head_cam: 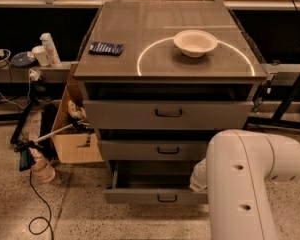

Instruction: Open bottom drawer

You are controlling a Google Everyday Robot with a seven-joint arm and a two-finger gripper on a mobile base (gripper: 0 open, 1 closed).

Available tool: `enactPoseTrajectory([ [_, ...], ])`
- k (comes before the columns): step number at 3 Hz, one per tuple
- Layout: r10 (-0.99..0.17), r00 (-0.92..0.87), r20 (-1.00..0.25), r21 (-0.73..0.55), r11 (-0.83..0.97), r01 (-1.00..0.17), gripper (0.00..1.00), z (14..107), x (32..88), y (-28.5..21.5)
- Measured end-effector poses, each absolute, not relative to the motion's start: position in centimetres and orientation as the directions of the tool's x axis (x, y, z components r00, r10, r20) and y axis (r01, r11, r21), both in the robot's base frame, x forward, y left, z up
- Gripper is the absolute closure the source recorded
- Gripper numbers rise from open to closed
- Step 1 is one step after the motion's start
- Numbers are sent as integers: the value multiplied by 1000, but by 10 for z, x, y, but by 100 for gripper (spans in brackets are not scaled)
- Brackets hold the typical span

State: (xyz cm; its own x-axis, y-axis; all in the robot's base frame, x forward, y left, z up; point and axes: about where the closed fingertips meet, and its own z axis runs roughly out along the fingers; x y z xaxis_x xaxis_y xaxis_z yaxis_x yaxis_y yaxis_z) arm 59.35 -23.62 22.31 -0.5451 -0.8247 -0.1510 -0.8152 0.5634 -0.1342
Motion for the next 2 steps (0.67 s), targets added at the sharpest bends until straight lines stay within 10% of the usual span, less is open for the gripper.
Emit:
enactPoseTrajectory([
  [2,-825,-544,-153,-135,563,-815,100,222,594,-236],
])
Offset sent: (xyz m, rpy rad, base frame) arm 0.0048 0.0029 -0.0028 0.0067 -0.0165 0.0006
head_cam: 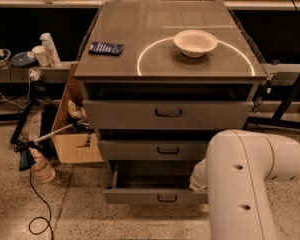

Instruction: Open bottom drawer

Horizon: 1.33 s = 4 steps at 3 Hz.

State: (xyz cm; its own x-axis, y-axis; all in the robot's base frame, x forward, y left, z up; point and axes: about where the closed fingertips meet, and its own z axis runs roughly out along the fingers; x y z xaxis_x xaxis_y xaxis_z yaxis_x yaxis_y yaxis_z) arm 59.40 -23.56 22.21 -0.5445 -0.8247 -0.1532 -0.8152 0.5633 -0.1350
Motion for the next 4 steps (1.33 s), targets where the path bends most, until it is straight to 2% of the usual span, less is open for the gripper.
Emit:
enactPoseTrajectory([
  [3,-826,-533,-182,-162,560,-812,100,188,631,-218],
  [4,-828,-536,-166,-131,557,-820,100,163,635,-211],
])
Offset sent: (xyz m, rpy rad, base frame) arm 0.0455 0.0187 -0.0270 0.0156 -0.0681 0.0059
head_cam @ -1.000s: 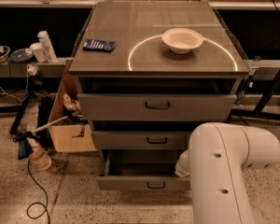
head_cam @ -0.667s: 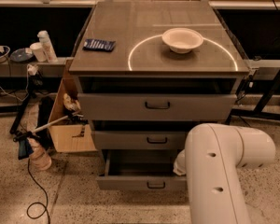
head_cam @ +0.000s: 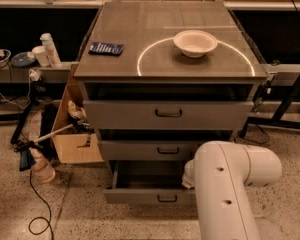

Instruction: Open bottom drawer

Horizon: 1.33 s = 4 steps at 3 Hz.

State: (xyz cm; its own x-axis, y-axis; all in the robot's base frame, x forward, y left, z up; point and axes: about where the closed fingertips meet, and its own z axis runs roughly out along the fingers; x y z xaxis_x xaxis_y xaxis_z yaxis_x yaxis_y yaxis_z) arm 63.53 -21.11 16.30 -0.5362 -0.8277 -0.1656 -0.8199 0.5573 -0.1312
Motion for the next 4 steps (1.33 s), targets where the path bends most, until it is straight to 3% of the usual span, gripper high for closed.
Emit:
enactPoseTrajectory([
  [4,-829,-537,-158,-62,551,-832,100,151,622,-215],
])
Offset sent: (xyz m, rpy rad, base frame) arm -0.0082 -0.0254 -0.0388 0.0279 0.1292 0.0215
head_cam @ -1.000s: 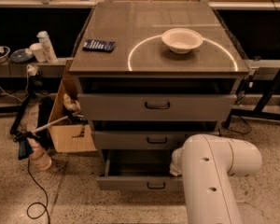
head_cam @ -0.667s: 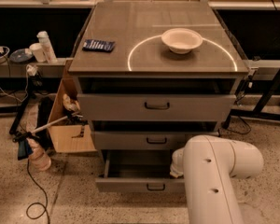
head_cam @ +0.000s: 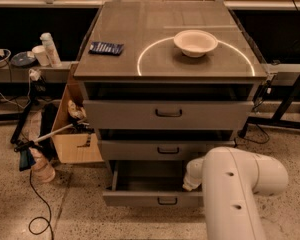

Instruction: Open bottom drawer

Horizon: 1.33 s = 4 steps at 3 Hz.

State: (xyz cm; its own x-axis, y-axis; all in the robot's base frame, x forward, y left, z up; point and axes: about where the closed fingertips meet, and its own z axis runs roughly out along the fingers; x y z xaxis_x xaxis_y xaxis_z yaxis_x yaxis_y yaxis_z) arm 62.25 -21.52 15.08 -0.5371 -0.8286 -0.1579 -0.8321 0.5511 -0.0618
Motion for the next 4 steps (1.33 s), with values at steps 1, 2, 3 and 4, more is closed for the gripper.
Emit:
enactPoseTrajectory([
  [1,-810,-552,-198,6,562,-827,100,151,609,-219],
  [2,-817,-538,-206,28,545,-838,100,155,597,-224],
  [3,-830,-514,-214,78,510,-856,100,163,559,-234],
  [4,-821,-531,-211,136,514,-847,100,180,500,-247],
])
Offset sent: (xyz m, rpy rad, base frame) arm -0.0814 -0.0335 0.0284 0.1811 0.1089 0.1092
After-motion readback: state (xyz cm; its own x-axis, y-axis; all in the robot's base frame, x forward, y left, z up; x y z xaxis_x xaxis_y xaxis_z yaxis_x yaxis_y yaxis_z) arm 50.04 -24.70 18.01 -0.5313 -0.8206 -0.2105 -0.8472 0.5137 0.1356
